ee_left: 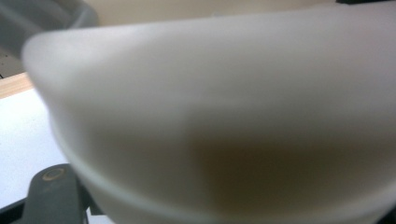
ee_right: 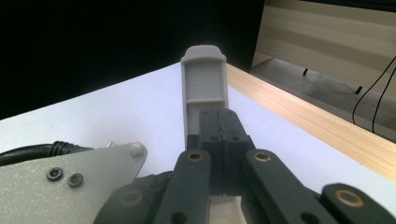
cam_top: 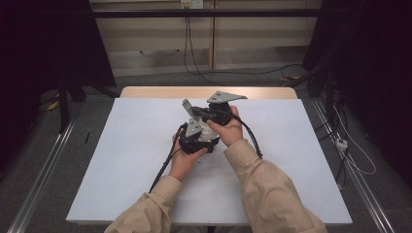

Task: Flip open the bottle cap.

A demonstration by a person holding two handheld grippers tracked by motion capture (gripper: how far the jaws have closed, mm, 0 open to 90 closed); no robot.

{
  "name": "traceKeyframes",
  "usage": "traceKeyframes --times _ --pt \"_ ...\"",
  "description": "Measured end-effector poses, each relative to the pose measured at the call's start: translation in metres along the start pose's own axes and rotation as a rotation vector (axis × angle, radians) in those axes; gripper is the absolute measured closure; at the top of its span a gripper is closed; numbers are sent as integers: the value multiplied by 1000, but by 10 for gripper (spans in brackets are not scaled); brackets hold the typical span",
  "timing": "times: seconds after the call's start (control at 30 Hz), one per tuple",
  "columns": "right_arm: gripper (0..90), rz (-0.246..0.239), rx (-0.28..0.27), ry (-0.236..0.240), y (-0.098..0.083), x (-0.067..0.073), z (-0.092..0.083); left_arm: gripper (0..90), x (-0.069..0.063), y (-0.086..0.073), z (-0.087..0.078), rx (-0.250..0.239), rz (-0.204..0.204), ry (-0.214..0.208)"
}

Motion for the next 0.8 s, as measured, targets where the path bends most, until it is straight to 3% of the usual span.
traceKeyframes --times 0.27,0.4,0.8 --pt "900 -9 3 3 0 1 1 183 0 0 0 -2 5 -12" --pt "900 -22 20 1 -1 2 4 184 -1 0 1 6 36 -6" --pt "900 -10 60 14 -7 3 13 184 -1 0 0 6 34 -7"
Point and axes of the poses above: each handheld gripper's, and its own axes: z roughly forward along the jaws, y roughly out of its top, x roughly to its left, the point moved 10 cm from there along z, roughly forward along the jaws, and after that the axes turned 8 degrees about -y, right-handed, at the moved point
